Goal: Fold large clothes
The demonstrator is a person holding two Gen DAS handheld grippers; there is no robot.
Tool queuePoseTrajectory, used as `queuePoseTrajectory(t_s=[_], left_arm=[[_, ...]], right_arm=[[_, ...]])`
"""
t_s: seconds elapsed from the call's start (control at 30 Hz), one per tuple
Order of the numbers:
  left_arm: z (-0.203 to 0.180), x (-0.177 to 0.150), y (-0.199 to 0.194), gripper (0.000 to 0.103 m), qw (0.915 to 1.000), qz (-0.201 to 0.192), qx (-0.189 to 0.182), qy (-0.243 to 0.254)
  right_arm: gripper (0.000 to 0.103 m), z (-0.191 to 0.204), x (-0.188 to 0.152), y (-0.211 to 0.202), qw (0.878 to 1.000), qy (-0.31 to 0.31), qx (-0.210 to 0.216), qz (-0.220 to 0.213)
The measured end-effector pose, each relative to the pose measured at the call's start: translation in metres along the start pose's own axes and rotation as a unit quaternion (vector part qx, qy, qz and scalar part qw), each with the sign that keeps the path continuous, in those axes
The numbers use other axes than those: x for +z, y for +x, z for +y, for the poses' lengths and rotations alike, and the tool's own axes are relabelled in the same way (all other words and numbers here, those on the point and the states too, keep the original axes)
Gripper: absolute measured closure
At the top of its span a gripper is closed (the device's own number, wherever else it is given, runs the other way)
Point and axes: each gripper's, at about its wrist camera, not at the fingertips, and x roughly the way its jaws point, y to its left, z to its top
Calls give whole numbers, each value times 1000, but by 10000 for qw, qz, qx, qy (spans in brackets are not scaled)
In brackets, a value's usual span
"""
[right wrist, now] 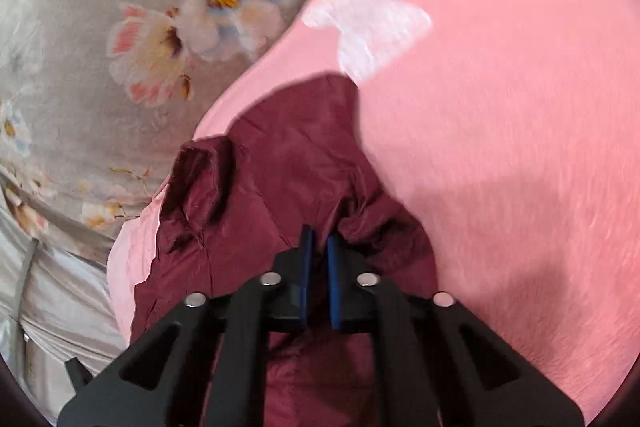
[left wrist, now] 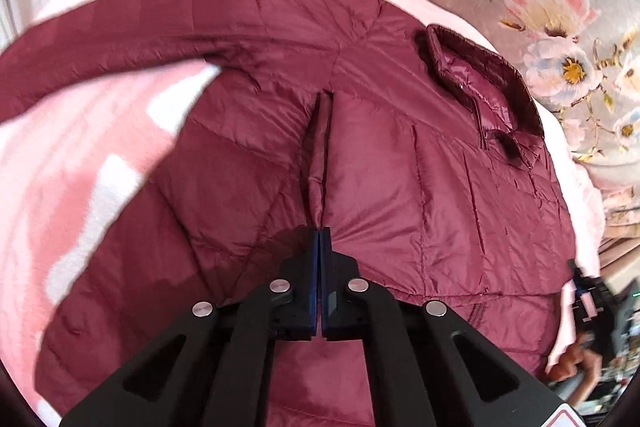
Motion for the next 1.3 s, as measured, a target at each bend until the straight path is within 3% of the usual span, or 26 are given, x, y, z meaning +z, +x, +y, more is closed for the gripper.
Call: queuePoseTrajectory(t_s=[0.1,0.2,0.4,0.43,0.47,0.53,0.7,0.73,0.77,0.83,0.93,1.0,1.07,1.3], left_arm=[[2,-4,0,103,9994,-141,283,155],[5,-8,9,103,9974,-215,640,262],[5,-11,11,103,9973,-256,608,331],[4,-10,12,103,9974,-252,589,334],[3,-9,12,103,9974,-253,582,346],[-1,-7,14,103,9972,-249,586,380],[-5,-2,12,103,9971,-264,581,424],[-6,-1,11,103,9968,-277,590,467],[-8,0,10,103,9964,-302,605,511],[-9,2,8,103,9959,-363,593,587],[-8,2,22,103,9963,-221,560,616],[-12,-5,29,103,9937,-346,725,776],[-19,-10,29,103,9903,-471,900,953],[-24,-20,30,103,9830,-801,1135,1197]], right_arm=[[101,20,2,-13,9953,-739,-518,-346],[103,9,2,1,9887,-950,-1147,-177],[98,-9,-7,-4,9975,-443,-494,258],[89,-7,-9,-6,9977,-405,-449,299],[69,-5,-12,-7,9977,-407,-406,355],[51,0,-17,-5,9973,-456,-415,407],[51,5,-10,24,9974,-316,-234,599],[62,3,-6,31,9975,-236,-221,621],[88,2,-3,34,9977,-208,-241,599],[98,4,3,26,9990,-167,-93,400],[101,18,-1,8,9973,-660,-335,-16],[101,16,-14,29,9889,-1064,-989,316],[101,9,-21,42,9860,-1112,-1137,507],[97,23,-25,40,9739,-1551,-1590,458]])
